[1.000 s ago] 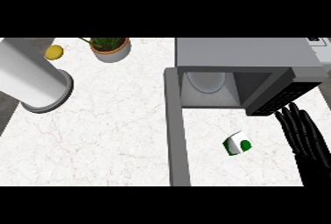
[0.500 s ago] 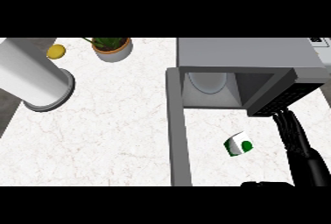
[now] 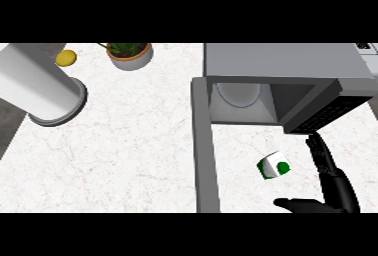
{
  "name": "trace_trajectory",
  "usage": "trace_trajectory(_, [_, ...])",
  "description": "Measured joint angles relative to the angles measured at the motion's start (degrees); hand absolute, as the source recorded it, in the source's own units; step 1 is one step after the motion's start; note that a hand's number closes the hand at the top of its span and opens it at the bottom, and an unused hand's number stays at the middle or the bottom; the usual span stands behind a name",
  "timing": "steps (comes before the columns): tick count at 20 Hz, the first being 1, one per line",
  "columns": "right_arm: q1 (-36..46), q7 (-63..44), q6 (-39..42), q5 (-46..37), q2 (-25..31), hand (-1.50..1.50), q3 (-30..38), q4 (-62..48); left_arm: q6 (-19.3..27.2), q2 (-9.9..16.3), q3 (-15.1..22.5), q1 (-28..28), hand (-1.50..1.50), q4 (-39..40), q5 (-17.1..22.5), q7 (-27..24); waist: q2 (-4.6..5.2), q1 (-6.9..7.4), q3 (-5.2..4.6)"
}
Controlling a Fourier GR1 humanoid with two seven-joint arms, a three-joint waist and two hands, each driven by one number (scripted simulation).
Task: Pick up the milk, place it into the microwave and close the microwave
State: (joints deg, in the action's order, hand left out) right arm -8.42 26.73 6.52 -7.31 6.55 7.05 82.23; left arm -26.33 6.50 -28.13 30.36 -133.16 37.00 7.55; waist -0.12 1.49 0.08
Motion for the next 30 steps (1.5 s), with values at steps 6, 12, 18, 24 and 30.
trace_trajectory(6, [3.99, 9.17, -1.62, -3.11, 0.74, -1.5, 0.97, -14.62, -2.71, -0.33, -2.3, 2.36, -1.5, 0.32, 2.62, -1.15, 0.05, -0.08, 0.01])
trace_trajectory(12, [10.52, 17.98, -4.4, -5.77, 1.63, -1.5, 2.52, -30.13, -4.88, -0.93, -3.27, 4.47, -1.5, 0.54, 4.72, -1.67, 0.13, -0.08, 0.04])
trace_trajectory(18, [16.87, 25.54, -4.69, -6.13, 2.68, -1.5, 4.48, -43.54, -6.4, -0.99, -4.42, 6.45, -1.5, 0.21, 6.96, -1.78, 0.19, 0.03, 0.07])
trace_trajectory(24, [22.79, 30.95, -3.23, -5.44, 3.51, -1.5, 6.59, -55.35, -6.16, -0.01, -4.93, 5.92, -1.5, 0.47, 8.83, -1.32, 0.37, 0.18, 0.13])
trace_trajectory(30, [26.71, 32.49, -1.38, -4.96, 3.96, 1.5, 7.43, -61.79, -6.7, 1.05, -5.75, 6.49, -1.5, 0.77, 11.12, -0.66, 0.21, 0.13, -0.31])
